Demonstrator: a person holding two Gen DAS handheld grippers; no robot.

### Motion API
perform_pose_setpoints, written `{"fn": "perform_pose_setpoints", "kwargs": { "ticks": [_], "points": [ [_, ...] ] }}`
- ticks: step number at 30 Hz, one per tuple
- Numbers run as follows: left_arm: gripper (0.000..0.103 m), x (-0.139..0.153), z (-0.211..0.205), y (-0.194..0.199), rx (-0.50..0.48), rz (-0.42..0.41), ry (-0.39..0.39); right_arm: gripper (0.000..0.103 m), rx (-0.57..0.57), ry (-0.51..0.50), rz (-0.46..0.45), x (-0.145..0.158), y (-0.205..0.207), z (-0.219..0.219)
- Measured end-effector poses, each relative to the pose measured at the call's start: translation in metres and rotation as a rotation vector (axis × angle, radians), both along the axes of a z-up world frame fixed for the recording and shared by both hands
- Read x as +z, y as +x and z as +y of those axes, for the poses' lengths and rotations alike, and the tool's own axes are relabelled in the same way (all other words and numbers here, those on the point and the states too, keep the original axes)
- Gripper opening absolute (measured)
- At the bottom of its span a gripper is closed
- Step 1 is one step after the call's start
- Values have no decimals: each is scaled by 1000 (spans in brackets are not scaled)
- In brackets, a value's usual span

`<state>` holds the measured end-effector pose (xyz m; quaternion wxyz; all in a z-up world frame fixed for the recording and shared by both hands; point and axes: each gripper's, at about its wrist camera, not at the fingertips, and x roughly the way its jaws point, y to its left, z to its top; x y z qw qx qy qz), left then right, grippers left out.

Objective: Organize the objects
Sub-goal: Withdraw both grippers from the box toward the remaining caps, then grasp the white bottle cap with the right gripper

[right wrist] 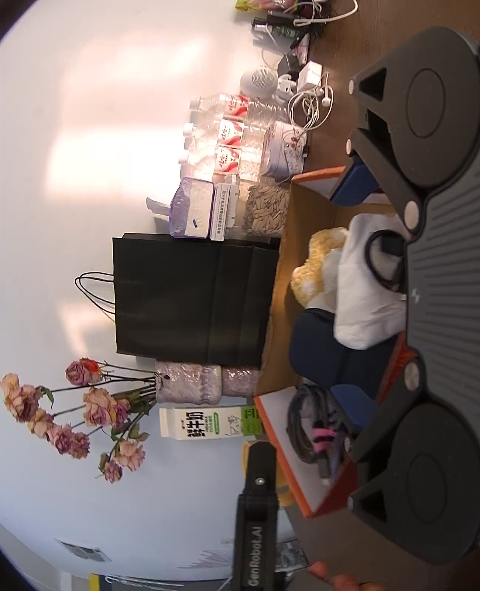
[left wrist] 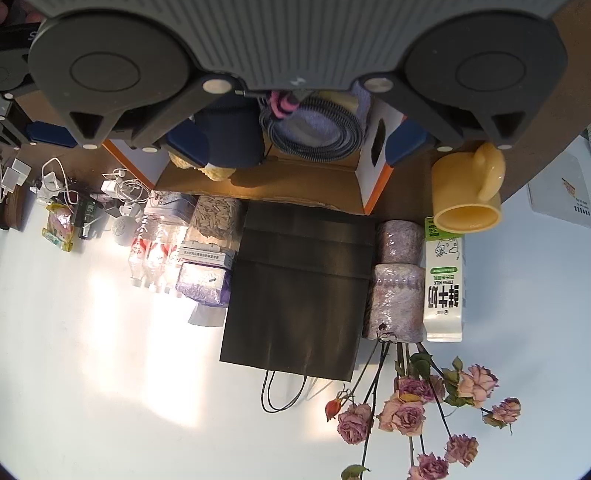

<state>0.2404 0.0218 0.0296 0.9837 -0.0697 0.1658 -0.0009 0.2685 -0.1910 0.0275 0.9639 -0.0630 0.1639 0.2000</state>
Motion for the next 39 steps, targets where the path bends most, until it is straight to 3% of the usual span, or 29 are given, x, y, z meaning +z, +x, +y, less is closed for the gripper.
{"fn": "perform_pose_setpoints", "kwargs": {
  "ticks": [5,7,11,13,17,24,31,39],
  "points": [
    [103,-4,0,-21,-3,22,12,100,27,-30,19,-5,-26,-8],
    [103,-6,0,-29,-2,34,21,93,43,-48,38,-11,-34,-9],
    [103,-11,1,-42,3,63,33,89,80,-81,92,-23,-46,-10],
    [103,-14,2,-47,8,79,36,79,98,-93,120,-27,-50,-10],
    [103,-21,5,-59,13,117,39,72,126,-85,172,-33,-53,-16],
    [103,-30,4,-70,12,166,38,49,159,-75,281,-48,-42,-12],
    [103,-37,-5,-73,-5,205,47,28,160,-80,299,-53,-35,-4],
    [103,-42,-17,-70,-25,232,58,27,168,-81,271,-51,-39,-3]
  ]
}}
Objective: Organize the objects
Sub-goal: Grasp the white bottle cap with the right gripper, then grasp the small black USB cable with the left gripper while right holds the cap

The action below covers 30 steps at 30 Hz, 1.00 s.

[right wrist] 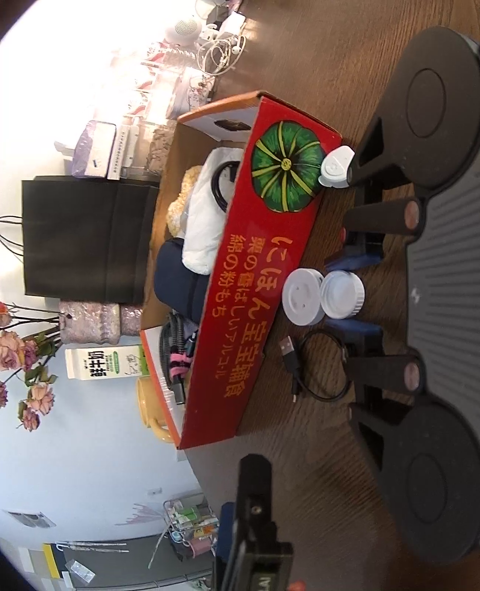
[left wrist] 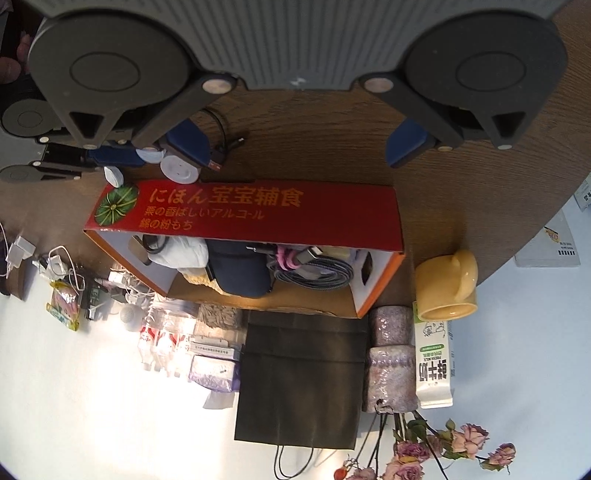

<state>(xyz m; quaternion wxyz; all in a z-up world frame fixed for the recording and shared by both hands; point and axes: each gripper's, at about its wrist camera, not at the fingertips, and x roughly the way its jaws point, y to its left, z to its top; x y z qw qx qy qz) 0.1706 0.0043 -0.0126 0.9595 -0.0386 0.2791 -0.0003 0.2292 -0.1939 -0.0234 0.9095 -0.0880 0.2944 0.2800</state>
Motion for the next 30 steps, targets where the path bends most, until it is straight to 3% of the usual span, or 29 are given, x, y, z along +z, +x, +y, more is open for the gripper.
{"fn": "perform_pose_setpoints", "kwargs": {
  "ticks": [11,18,21,23,27,28,30],
  "points": [
    [102,-17,-22,20,-61,78,45,27,-65,39,-125,10,-17,-11],
    [76,-28,-35,40,-100,117,70,27,-90,55,-143,12,-18,-17],
    [71,-30,-40,45,-128,114,81,27,-90,56,-143,12,-18,-17],
    [60,-31,-43,50,-154,122,82,27,-90,58,-142,12,-19,-17],
    [20,-32,-48,50,-212,107,82,27,-90,58,-141,12,-18,-17],
    [13,-32,-47,49,-215,105,69,27,-90,58,-141,12,-18,-17],
    [13,-32,-49,47,-225,101,65,27,-90,59,-141,12,-18,-17]
  ]
}}
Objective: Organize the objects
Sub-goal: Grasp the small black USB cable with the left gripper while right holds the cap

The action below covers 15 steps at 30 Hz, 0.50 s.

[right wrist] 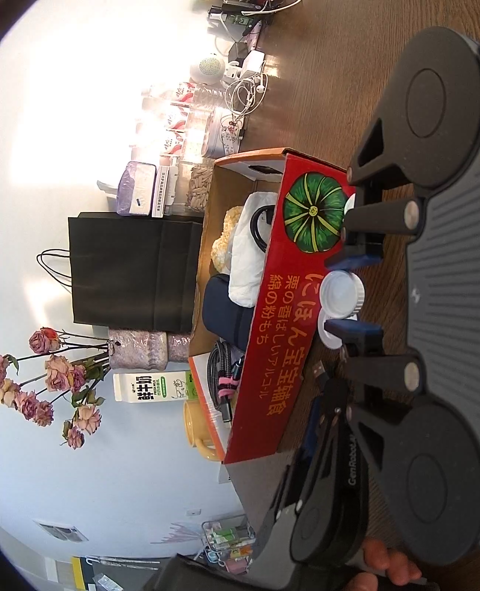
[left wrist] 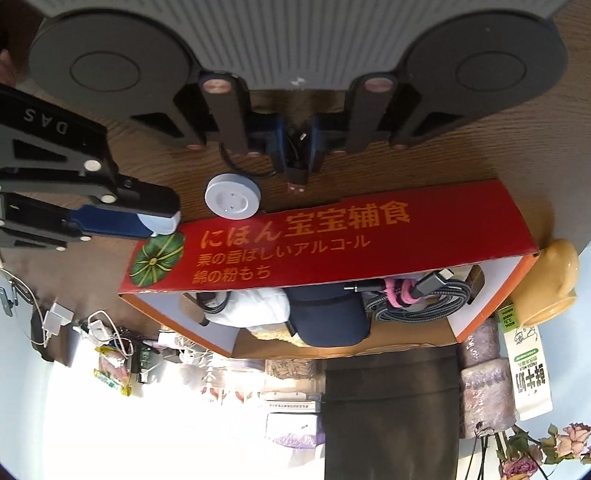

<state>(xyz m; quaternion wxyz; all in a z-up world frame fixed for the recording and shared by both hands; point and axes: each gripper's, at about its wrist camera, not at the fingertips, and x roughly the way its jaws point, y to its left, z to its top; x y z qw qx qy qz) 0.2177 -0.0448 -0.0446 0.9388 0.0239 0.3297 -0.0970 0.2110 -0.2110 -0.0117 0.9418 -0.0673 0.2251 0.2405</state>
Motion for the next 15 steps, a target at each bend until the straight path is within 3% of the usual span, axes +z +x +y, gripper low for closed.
{"fn": "perform_pose_setpoints", "kwargs": {
  "ticks": [7,15],
  "points": [
    [13,8,4,-16,0,-49,-26,27,-3,4,-9,0,-1,0],
    [13,37,22,-31,16,-149,-64,27,-16,31,-54,9,-6,1]
  ]
}}
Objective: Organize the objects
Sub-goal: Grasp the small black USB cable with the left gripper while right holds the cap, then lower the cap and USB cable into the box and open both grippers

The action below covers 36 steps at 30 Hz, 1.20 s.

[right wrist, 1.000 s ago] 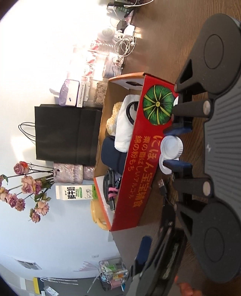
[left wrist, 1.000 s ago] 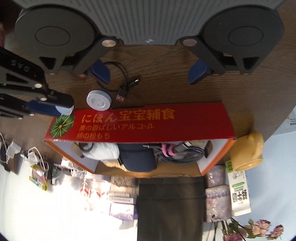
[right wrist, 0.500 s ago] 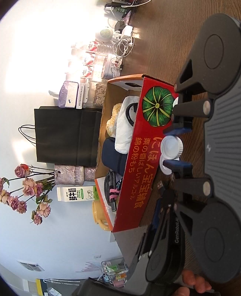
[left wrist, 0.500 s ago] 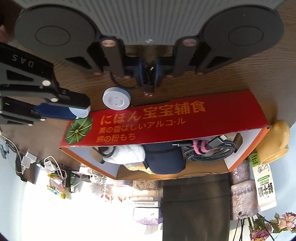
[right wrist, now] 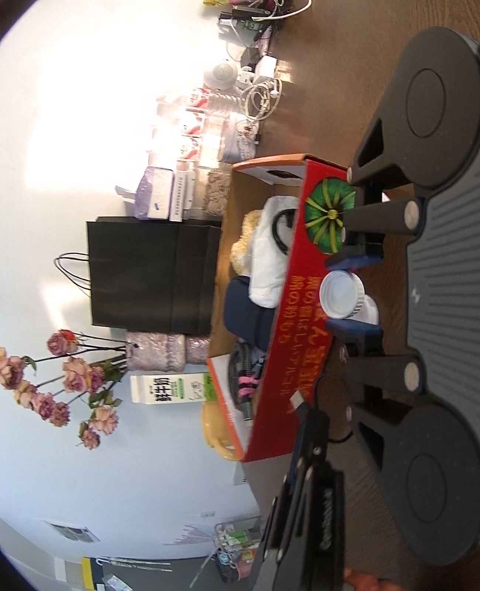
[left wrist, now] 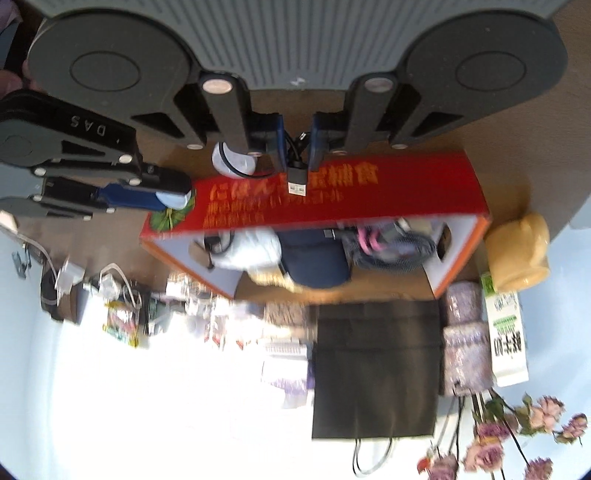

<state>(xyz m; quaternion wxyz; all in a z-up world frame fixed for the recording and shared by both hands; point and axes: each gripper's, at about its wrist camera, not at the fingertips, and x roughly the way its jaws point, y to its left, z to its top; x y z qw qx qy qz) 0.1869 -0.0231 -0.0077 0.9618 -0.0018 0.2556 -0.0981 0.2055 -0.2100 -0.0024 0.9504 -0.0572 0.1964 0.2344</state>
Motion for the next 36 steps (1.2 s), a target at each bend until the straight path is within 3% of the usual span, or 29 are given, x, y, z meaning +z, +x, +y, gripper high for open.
{"fn": "perform_pose_setpoints", "kwargs": {
  "ticks": [11,20,29,36],
  "points": [
    [13,39,22,27,42,-116,-66,27,-4,27,-77,36,25,23],
    [13,49,30,77,74,-151,-97,27,-48,56,-122,58,74,35],
    [13,37,43,117,104,-132,-100,27,-69,73,-81,45,117,37],
    [14,30,41,122,96,-114,-84,28,-87,44,-45,33,123,36]
  ]
}}
